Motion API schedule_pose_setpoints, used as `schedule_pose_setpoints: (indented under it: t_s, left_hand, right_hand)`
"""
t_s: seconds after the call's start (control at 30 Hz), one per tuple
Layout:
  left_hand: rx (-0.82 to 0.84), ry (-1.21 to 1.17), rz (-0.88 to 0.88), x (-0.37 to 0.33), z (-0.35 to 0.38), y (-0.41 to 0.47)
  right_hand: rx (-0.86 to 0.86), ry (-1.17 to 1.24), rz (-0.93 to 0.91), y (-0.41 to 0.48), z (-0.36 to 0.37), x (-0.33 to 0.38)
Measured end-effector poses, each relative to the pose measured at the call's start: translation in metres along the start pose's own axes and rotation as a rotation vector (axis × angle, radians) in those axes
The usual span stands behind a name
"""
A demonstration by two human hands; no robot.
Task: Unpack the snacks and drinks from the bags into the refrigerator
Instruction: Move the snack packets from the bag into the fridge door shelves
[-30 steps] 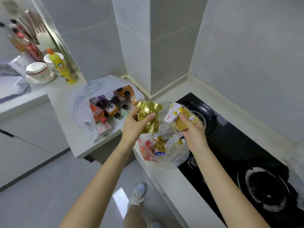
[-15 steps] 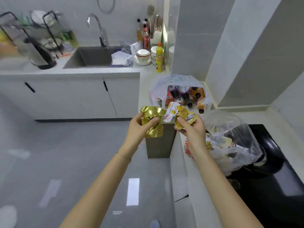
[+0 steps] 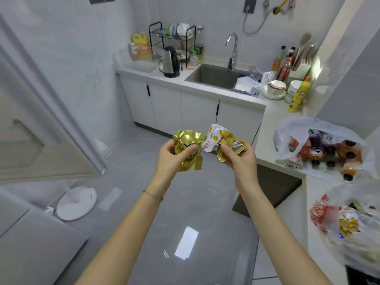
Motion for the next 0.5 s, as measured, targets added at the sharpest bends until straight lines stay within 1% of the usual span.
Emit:
schedule_pose_setpoints:
  t_s: [0.17, 0.37, 0.5]
  left_hand:
    - [-0.098, 0.014, 0.034, -0.010, -0.100, -0.041]
    - [-0.225, 0.014, 0.022, -0.016, -0.227, -0.101]
    - [-0.303, 0.053, 0.053, -0.033, -0.305, -0.139]
  right_hand:
    - [0.109, 0.012, 0.024, -0.041, 0.092, -0.021]
    - [0.243, 0.053, 0.046, -0.105, 0.206, -0.040]
    - [0.345, 0.081, 0.061, -0.148, 0.279, -0.047]
Point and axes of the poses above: each hand's wrist, its own y-axis towards the middle knuckle, its own z-axis out of the palm, x = y × z, the point moved 6 cm from there along y, towards the middle knuckle, and after that the axes turned 3 degrees about x, right-handed, at the moved point
